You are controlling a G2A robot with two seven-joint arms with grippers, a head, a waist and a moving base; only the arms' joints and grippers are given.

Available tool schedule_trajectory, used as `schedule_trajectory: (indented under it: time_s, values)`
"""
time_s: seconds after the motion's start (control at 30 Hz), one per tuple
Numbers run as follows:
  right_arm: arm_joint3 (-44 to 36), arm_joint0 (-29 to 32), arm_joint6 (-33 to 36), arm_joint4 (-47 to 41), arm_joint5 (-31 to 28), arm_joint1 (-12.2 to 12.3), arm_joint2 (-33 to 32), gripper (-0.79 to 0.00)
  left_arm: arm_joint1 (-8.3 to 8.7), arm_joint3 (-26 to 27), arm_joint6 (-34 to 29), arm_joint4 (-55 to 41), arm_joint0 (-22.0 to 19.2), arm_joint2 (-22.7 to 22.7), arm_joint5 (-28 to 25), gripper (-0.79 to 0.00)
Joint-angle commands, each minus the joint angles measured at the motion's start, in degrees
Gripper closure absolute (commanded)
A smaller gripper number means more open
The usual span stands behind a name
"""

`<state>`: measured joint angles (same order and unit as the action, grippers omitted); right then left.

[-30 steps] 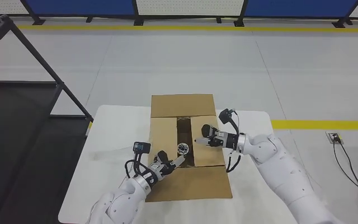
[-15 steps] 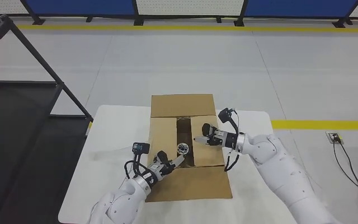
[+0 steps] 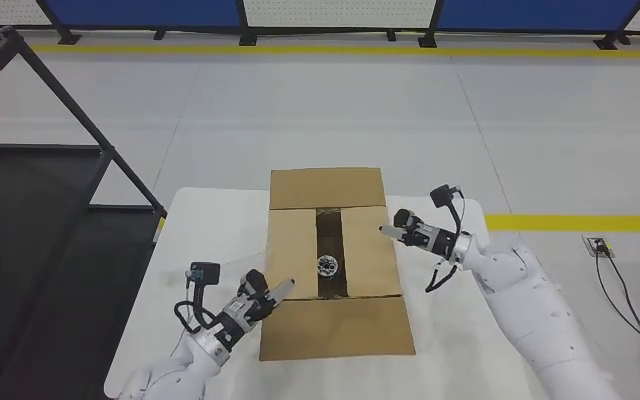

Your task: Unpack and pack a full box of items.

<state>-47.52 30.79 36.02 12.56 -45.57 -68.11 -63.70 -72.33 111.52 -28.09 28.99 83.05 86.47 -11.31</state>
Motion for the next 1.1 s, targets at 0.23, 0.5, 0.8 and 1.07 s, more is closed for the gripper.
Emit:
schedule_trajectory:
  time_s: [0.23,0.5,0.8,1.07]
  values:
    - [2.14,-0.93,9.86,-2.12,0.23,0.06,2.17,-0.785,2.14,-2.78,-15.39,-5.51,9.62,10.33,-7.41,-0.785]
    - [2.91,-2.12,12.52,-3.51,-2.29,-0.60,4.76,-0.785,3.32,-3.96,-27.49,-11.24,9.92,8.52,-12.77,-0.785]
    - [3.18,-2.80,16.05,-5.57,-5.17,-0.83,6.73,-0.785,4.07,-3.63,-28.62,-22.09,9.67,7.87,-17.56,-0.785]
    - [-0.16,-2.65,17.46,-8.86,-5.24,0.09,10.34,-0.785,4.46,-1.53,-23.37,-23.89,10.77,8.70,-18.10,-0.785]
